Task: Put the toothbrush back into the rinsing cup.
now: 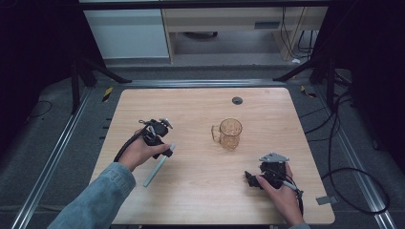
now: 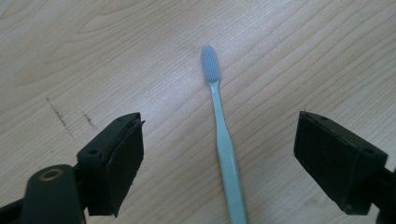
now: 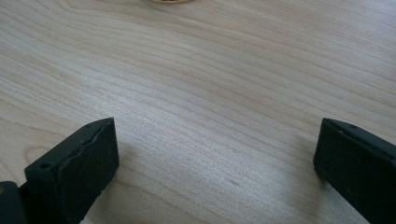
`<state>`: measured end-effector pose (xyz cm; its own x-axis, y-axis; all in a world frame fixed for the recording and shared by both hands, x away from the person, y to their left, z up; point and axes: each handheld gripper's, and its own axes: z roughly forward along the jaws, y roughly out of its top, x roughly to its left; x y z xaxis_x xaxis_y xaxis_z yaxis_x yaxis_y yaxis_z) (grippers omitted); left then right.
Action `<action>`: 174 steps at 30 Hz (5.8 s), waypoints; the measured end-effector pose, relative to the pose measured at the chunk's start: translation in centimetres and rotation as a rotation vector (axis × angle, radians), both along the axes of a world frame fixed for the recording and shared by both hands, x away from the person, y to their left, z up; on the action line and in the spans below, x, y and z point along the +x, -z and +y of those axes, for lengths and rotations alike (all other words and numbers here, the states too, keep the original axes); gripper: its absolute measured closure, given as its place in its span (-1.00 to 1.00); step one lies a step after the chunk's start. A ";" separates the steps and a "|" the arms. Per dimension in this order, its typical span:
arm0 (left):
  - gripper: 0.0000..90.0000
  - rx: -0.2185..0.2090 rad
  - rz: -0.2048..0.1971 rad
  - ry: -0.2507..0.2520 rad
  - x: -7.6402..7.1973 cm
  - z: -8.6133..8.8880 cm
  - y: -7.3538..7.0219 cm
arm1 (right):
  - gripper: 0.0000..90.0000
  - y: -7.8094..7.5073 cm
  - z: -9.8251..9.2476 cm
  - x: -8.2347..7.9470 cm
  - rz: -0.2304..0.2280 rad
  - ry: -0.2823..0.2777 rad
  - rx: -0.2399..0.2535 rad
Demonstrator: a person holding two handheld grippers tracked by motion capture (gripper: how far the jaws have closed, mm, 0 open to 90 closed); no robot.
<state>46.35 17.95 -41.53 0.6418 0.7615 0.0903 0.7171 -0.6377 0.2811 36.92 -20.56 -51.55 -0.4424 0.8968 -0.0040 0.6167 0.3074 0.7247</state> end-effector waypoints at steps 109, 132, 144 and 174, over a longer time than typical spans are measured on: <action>0.75 -0.262 -0.080 0.019 -0.6 0.0 -3.4 | -0.99 0.0 -0.1 -0.1 0.000 -0.010 0.001; 0.75 -0.506 -0.276 0.025 1.0 -2.3 -5.8 | -0.99 0.0 -0.5 -0.3 0.000 -0.056 -0.001; 0.75 -0.514 -0.394 0.028 1.3 -3.0 -5.6 | -0.99 0.0 -0.4 -0.3 -0.001 -0.072 -0.003; 0.75 -0.572 -0.422 0.056 1.3 -6.6 -4.8 | -0.99 0.0 -0.4 -0.3 -0.002 -0.088 -0.004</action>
<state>47.67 11.36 -36.75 0.6798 0.7305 -0.0644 0.4441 -0.3401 0.8289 36.59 -20.99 -51.55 -0.5192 0.8546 -0.0085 0.5860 0.3632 0.7243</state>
